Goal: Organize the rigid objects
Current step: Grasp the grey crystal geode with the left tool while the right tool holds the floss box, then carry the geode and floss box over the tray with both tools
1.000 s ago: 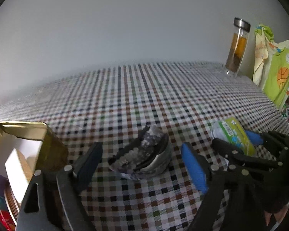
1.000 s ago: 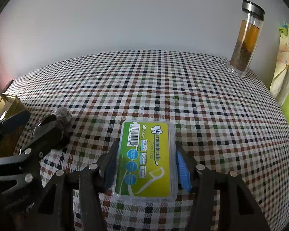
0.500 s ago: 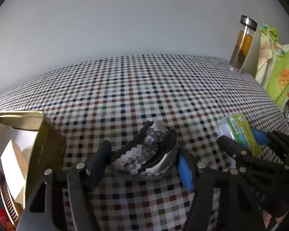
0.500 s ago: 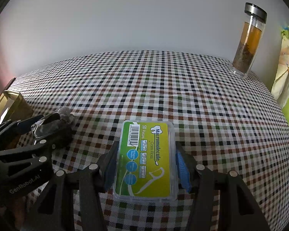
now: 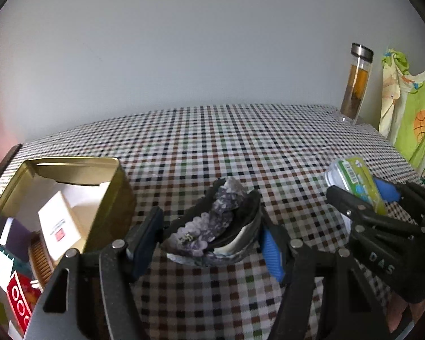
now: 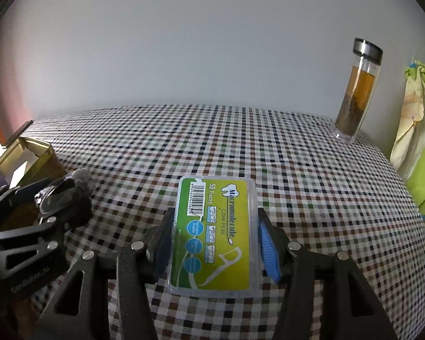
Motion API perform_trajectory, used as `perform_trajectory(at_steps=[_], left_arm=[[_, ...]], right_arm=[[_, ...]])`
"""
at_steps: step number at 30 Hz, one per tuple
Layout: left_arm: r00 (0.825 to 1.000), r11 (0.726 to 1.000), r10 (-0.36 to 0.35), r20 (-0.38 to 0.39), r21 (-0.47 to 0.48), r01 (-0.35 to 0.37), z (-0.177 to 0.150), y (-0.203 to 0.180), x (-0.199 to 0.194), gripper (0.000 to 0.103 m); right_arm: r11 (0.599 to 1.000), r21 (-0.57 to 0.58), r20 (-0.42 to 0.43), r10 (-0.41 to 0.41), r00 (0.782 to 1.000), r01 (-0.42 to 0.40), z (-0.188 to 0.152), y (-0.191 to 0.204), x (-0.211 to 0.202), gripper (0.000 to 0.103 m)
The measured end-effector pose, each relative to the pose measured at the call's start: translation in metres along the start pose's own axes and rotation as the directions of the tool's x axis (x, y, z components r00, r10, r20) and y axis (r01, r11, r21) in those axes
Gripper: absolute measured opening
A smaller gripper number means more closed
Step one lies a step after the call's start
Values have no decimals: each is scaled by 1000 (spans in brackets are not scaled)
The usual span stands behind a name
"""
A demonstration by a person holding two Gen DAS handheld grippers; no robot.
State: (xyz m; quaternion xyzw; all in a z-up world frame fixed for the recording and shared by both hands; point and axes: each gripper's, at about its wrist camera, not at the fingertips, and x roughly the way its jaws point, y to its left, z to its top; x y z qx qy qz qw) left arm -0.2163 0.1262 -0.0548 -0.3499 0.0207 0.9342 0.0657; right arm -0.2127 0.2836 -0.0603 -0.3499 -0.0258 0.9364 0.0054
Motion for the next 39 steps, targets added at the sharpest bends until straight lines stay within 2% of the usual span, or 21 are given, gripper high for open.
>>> perform_trajectory(at_steps=[9, 14, 27, 39], left_arm=[[996, 999, 35, 78, 4, -35, -8, 1, -19, 65], [990, 999, 41, 133, -3, -41, -13, 3, -34, 65], [980, 999, 33, 196, -3, -33, -23, 6, -57, 65], [960, 999, 49, 276, 4, -52, -33, 8, -80, 65]], right_arm=[[1000, -19, 95, -12, 995, 14, -7, 14, -24, 57], [1000, -2, 168, -13, 986, 14, -12, 13, -41, 57], [999, -7, 250, -29, 968, 32, -18, 19, -60, 57], [1000, 6, 294, -23, 956, 22, -26, 22, -76, 57]])
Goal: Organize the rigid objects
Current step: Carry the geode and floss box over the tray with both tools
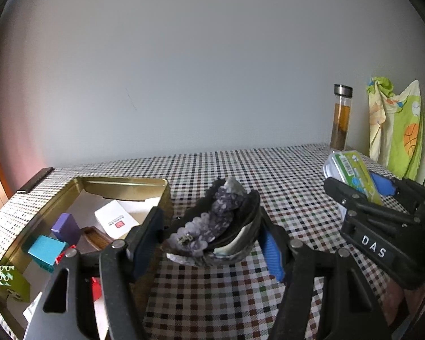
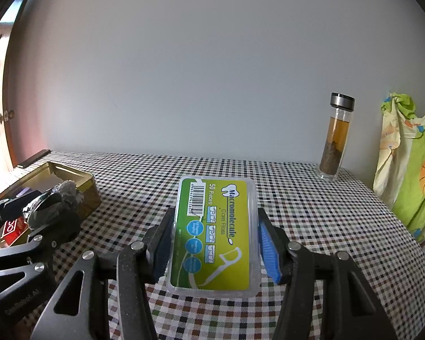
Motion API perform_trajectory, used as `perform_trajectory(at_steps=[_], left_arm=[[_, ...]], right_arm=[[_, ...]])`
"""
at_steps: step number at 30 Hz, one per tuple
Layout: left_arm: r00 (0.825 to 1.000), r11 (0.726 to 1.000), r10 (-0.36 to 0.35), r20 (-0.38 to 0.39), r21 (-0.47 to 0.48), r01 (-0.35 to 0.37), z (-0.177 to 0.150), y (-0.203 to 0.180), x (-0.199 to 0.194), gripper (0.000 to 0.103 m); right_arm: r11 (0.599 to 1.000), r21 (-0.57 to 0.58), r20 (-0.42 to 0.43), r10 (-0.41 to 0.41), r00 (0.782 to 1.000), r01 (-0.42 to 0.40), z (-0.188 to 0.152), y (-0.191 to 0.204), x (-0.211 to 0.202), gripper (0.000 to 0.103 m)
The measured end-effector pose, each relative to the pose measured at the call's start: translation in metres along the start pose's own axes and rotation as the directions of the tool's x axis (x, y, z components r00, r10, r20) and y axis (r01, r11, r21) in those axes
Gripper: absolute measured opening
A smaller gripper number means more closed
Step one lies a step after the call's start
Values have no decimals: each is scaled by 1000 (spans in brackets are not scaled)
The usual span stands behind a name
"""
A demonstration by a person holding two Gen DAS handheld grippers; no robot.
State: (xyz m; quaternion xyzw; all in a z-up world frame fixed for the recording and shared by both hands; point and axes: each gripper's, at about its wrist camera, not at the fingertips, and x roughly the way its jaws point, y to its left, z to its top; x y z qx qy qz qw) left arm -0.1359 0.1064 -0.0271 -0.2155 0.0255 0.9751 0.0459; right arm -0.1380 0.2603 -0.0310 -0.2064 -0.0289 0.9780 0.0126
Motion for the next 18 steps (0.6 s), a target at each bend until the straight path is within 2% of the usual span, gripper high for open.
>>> perform_trajectory(at_steps=[5, 18], left_arm=[[999, 1000, 6, 39, 9, -6, -4, 2, -12, 65], [997, 1000, 3, 73, -29, -1, -8, 15, -25, 65]], right_arm=[[1000, 8, 24, 3, 1000, -3, -2, 1, -8, 57], [1000, 15, 60, 13, 998, -14, -6, 8, -25, 57]])
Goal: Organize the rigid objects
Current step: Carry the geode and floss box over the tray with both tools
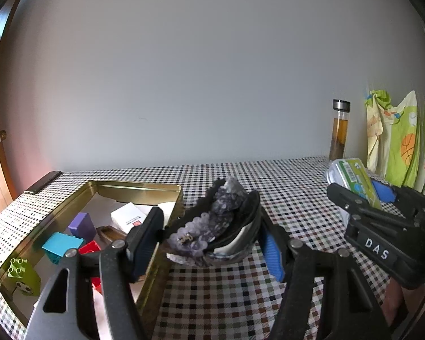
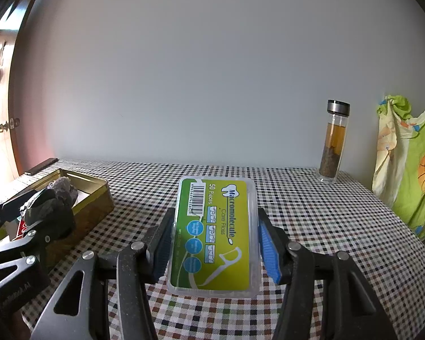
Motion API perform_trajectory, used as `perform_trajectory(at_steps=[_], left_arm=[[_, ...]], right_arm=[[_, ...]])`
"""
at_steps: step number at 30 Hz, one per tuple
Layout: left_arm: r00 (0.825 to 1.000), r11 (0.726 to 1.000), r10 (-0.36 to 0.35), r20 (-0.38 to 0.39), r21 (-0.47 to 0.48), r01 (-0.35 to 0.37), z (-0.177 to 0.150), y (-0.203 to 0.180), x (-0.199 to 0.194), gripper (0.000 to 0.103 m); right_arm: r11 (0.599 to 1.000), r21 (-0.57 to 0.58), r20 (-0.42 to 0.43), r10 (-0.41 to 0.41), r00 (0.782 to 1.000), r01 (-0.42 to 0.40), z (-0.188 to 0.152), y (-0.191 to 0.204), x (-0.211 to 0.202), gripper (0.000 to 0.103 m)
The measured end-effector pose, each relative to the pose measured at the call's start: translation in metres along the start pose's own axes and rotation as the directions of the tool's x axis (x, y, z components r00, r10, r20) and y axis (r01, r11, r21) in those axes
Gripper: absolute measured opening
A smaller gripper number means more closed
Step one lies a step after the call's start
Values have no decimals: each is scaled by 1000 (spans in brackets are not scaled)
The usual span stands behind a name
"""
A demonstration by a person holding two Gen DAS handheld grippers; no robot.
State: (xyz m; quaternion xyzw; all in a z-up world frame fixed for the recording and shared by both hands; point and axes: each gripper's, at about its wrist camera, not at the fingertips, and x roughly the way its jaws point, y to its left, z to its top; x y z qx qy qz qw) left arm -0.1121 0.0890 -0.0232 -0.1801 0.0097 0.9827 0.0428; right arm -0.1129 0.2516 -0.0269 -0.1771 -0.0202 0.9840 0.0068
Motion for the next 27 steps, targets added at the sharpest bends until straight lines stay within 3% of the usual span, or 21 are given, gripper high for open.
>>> perform_trajectory(at_steps=[27], left_arm=[[994, 995, 76, 77, -67, -71, -8, 43, -29, 65]], right_arm=[[996, -28, 49, 91, 995, -89, -1, 45, -34, 57]])
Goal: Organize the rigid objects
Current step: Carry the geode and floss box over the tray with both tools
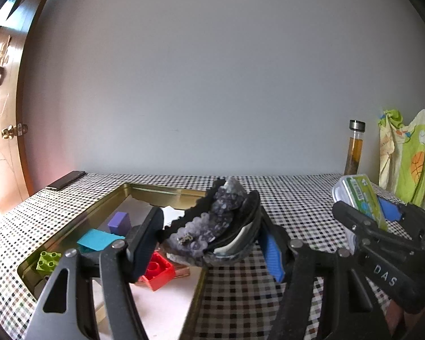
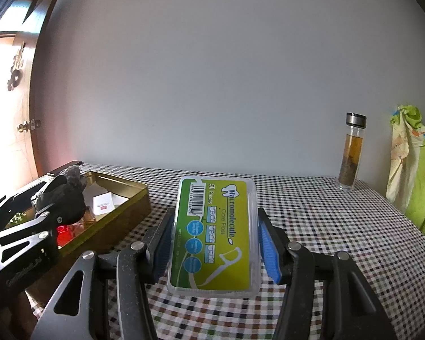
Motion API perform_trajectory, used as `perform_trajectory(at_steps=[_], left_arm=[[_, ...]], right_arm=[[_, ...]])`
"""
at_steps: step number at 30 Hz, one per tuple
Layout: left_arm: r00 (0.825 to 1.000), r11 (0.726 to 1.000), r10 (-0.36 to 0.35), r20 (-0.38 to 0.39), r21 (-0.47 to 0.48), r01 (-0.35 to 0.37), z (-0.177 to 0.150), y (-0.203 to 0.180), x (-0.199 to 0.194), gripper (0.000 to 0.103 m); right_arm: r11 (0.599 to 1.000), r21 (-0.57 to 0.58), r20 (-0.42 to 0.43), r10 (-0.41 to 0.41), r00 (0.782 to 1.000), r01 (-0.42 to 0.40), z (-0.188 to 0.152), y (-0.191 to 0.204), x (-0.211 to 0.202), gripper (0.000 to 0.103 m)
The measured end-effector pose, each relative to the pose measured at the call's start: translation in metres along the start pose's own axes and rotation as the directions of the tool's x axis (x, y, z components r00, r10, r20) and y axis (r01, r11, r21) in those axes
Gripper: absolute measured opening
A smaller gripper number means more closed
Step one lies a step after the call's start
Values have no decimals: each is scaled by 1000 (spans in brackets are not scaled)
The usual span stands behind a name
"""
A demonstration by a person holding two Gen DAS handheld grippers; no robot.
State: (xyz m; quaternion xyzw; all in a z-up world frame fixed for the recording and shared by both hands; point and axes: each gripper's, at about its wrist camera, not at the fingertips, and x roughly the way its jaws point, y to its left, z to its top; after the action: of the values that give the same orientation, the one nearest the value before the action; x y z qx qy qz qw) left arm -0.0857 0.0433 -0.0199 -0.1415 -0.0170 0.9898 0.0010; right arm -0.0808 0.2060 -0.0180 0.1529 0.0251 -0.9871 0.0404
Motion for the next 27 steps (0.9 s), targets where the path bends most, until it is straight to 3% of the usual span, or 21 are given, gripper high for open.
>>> perform_trajectory(at_steps=[27], left_arm=[[994, 991, 107, 0, -81, -107, 0, 68, -6, 65]], right_arm=[[985, -81, -61, 145, 988, -149, 5, 67, 18, 57]])
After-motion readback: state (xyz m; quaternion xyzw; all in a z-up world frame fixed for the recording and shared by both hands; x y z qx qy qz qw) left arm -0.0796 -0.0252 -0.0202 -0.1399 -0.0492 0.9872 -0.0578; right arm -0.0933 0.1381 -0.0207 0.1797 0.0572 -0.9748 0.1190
